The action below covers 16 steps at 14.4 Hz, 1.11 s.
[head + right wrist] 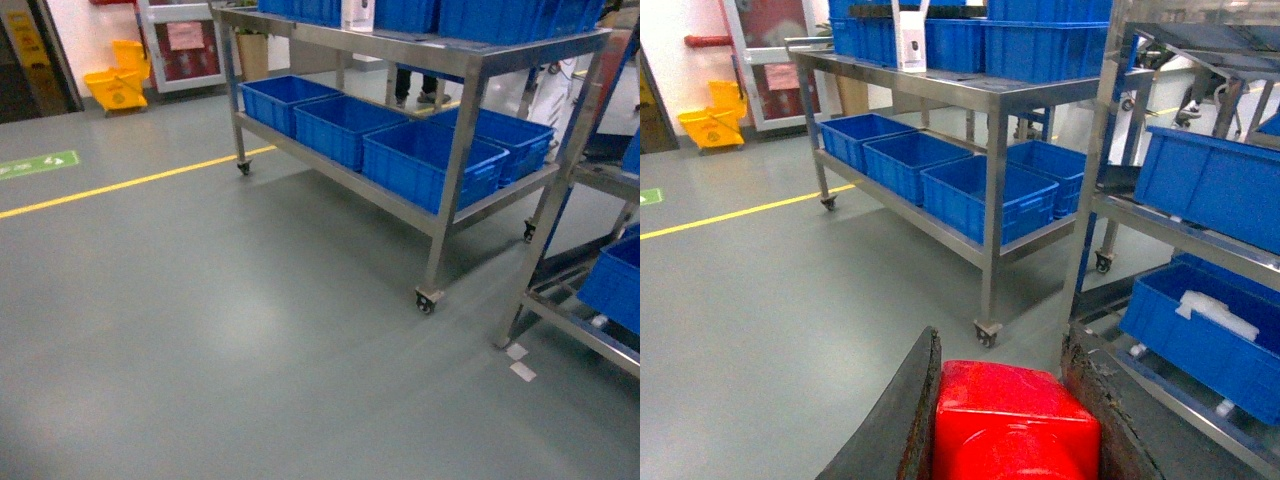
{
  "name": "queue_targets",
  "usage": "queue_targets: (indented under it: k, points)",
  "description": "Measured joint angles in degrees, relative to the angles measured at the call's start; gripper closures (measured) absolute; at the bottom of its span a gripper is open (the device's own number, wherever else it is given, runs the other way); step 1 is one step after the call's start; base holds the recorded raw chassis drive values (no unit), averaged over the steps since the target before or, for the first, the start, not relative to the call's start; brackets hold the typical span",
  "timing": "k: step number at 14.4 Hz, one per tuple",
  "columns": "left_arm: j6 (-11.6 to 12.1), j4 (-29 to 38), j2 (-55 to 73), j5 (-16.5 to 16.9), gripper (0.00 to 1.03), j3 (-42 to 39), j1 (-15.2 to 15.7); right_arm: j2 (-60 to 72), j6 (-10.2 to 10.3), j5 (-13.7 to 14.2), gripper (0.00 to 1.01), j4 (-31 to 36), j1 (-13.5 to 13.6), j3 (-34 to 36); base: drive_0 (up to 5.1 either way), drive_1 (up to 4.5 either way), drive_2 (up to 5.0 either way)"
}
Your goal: Pick red block from blue box to shelf
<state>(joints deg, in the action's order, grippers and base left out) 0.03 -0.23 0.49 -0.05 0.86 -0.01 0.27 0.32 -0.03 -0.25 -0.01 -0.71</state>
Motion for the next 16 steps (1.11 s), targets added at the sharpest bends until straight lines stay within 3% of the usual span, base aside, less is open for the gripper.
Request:
queue_targets:
  k: [16]
  points:
    - [-0.02,-0.02,0.0,0.0,0.05,0.0,0.0,0.0,0.0,0.0,0.72,0.0,0.0,0.0,-1.5,-1.52,-1.5]
